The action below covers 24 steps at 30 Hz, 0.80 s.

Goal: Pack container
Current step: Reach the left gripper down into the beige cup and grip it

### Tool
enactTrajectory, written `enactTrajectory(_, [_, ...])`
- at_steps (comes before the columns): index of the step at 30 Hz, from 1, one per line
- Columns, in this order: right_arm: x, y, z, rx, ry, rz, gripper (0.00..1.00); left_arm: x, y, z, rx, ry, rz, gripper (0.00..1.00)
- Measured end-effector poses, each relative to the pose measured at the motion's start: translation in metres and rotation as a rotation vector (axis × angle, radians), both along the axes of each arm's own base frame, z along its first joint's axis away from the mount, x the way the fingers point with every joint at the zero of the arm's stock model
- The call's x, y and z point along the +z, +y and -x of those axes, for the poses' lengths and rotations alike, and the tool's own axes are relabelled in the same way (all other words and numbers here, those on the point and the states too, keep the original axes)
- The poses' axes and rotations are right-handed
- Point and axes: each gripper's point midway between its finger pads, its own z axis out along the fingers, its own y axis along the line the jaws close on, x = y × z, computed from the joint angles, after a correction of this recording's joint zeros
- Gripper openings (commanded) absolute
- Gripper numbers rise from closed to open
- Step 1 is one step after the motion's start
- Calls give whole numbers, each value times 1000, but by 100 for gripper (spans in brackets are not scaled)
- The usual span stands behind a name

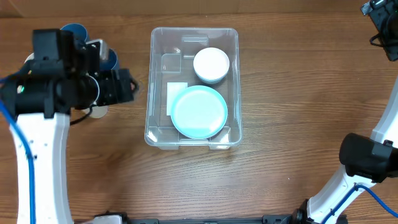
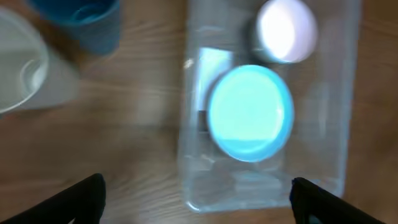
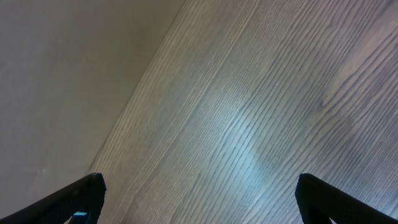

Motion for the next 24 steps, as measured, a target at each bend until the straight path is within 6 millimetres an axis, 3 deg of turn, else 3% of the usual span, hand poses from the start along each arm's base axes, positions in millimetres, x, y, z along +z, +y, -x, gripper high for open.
enactTrajectory(1, [0, 0, 0, 0, -1, 0, 100, -18, 14, -8, 71, 64, -54, 100])
enactTrajectory(5, [0, 0, 0, 0, 0, 0, 100, -67, 35, -29, 157, 221, -139, 98])
enactTrajectory(9, [0, 0, 0, 0, -1, 0, 100, -106, 50, -35, 187, 352, -219, 95])
enactTrajectory(11, [0, 0, 0, -1, -1, 0, 100, -116, 55, -37, 192, 381, -250, 93])
enactTrajectory(19, [0, 0, 0, 0, 0, 0, 100, -117, 90, -33, 268, 397, -445, 99])
enactTrajectory(21, [0, 0, 0, -1, 0, -1, 100, -114, 97, -40, 294, 365, -480, 99])
enactTrajectory(23, [0, 0, 0, 0, -1, -1, 100, -112, 101, -49, 311, 325, -496, 94])
enactTrajectory(24, [0, 0, 0, -1, -1, -1, 100, -111, 103, -54, 322, 302, -502, 86])
